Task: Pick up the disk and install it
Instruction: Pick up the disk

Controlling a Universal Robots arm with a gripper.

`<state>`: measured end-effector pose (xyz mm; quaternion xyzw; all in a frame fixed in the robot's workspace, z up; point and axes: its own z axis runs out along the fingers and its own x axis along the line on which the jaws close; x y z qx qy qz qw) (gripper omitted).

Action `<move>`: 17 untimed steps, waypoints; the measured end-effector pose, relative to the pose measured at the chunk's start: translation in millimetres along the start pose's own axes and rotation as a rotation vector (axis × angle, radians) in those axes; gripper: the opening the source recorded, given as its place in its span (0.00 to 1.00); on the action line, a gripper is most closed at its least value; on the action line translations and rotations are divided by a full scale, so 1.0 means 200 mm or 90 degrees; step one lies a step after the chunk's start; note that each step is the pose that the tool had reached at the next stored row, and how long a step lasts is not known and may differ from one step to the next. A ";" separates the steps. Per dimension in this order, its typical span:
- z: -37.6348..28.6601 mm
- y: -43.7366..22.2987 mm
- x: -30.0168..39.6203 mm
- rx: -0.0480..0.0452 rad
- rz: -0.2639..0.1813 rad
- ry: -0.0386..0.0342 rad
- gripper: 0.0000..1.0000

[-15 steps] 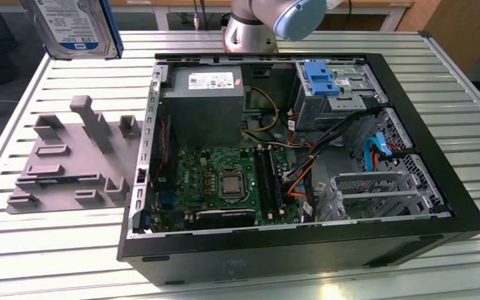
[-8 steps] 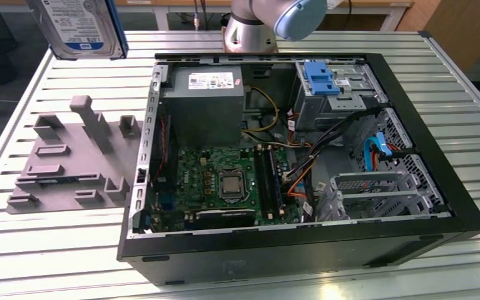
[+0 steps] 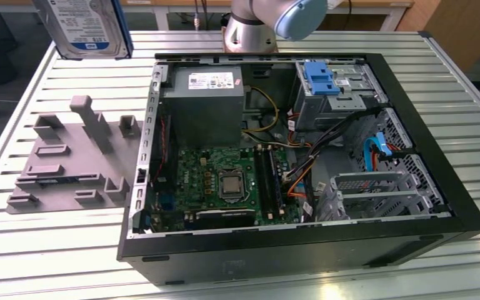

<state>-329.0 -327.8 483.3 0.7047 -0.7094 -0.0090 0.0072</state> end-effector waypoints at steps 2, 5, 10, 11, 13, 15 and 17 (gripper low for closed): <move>0.000 -0.008 0.000 0.0000 0.000 0.0000 0.36; -0.001 -0.023 0.000 0.0000 0.000 0.0000 0.36; -0.001 -0.049 0.000 0.0000 0.000 0.0000 0.36; -0.001 -0.053 0.000 0.0000 0.000 0.0000 0.36; -0.001 -0.060 0.000 0.0000 0.000 0.0000 0.36; -0.002 -0.067 0.000 0.0000 0.000 0.0000 0.36; -0.002 -0.078 -0.001 0.0000 0.000 0.0000 0.36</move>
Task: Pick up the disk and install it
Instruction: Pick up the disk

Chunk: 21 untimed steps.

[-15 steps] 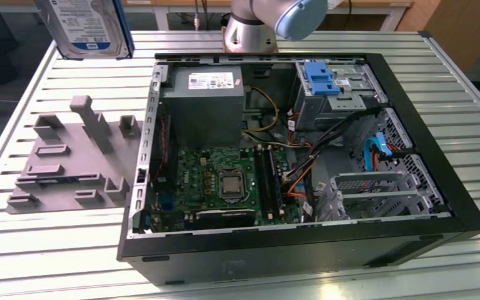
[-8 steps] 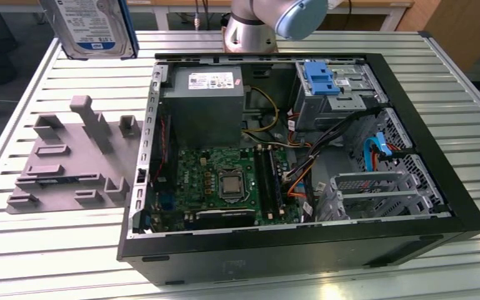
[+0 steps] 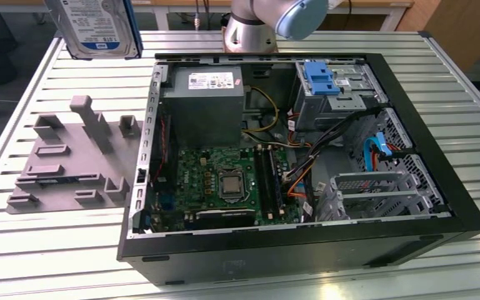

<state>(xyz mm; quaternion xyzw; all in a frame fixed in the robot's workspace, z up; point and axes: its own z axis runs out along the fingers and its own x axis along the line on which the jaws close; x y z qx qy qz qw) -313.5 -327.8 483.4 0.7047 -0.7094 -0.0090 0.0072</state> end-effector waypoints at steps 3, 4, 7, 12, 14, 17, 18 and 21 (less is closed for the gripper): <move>0.000 -0.017 0.000 0.0000 0.000 0.0000 0.36; -0.001 -0.023 0.000 0.0000 0.000 0.0000 0.36; -0.001 -0.040 0.000 0.0000 0.000 0.0000 0.36; -0.001 -0.063 0.000 0.0000 0.000 0.0000 0.36; -0.002 -0.072 0.000 0.0000 0.000 0.0000 0.36; -0.002 -0.085 -0.001 0.0000 0.000 0.0000 0.36; -0.002 -0.089 -0.001 0.0000 0.000 0.0000 0.36; -0.002 -0.102 -0.001 0.0000 0.000 0.0000 0.36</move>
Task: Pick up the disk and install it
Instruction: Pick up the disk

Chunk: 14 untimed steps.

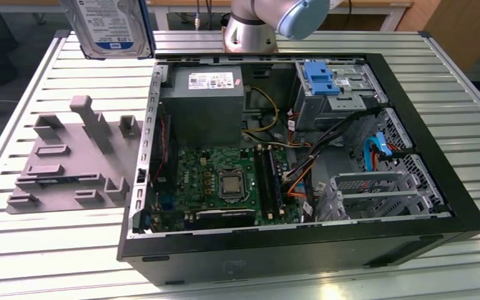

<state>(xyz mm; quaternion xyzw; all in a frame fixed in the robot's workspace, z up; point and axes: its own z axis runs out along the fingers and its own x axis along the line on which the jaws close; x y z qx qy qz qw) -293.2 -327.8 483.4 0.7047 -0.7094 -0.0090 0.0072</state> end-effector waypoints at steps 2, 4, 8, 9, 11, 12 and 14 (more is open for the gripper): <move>0.000 -0.007 0.000 0.0000 0.000 0.0000 0.36; 0.000 -0.012 0.000 0.0000 0.000 0.0000 0.36; -0.001 -0.022 0.000 0.0000 0.000 0.0000 0.36; -0.001 -0.024 0.000 0.0000 0.000 0.0000 0.36; 0.000 -0.026 0.000 0.0000 0.000 0.0000 0.36; -0.001 -0.028 0.000 0.0000 0.000 0.0000 0.36; -0.001 -0.030 0.000 0.0000 0.000 0.0000 0.36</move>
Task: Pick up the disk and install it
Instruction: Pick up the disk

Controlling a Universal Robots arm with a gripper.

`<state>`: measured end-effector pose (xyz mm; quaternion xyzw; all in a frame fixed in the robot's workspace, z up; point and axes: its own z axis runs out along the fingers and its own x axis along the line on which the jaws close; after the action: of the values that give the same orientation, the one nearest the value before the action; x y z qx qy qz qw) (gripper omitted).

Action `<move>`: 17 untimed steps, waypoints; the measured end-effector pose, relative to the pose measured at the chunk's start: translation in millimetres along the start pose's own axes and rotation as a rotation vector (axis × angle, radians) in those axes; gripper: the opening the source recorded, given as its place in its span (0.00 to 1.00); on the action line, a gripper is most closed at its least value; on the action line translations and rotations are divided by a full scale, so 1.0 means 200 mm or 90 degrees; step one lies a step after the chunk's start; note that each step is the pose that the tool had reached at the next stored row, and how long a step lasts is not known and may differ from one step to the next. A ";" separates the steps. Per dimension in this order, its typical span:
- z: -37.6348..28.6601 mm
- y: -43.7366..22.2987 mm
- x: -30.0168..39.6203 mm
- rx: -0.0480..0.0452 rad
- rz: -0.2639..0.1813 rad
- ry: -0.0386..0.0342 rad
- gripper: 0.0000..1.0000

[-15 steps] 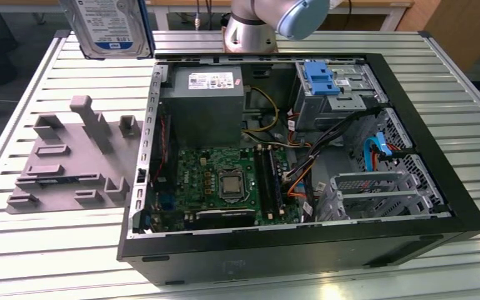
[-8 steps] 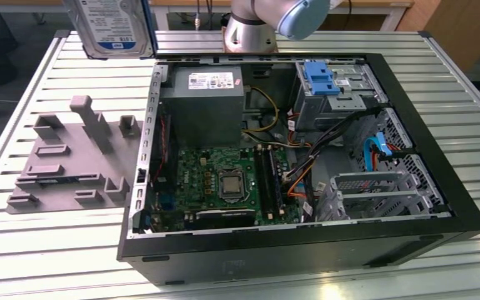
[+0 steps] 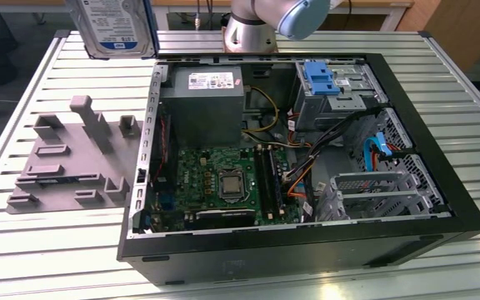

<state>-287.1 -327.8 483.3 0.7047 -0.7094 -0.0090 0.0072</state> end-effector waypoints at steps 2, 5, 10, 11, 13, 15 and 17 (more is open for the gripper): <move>0.000 -0.003 0.000 0.0000 0.000 0.0000 0.36; 0.000 -0.010 0.000 0.0000 0.000 0.0000 0.36; -0.001 -0.023 0.000 -0.0001 0.000 0.0000 0.36; -0.001 -0.025 0.000 0.0000 0.000 0.0000 0.36; -0.001 -0.030 0.000 0.0000 0.000 0.0000 0.36; -0.001 -0.035 0.000 0.0000 0.000 0.0000 0.36; -0.001 -0.040 0.000 0.0000 0.000 0.0000 0.36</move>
<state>-279.1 -327.8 483.4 0.7047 -0.7094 -0.0090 0.0072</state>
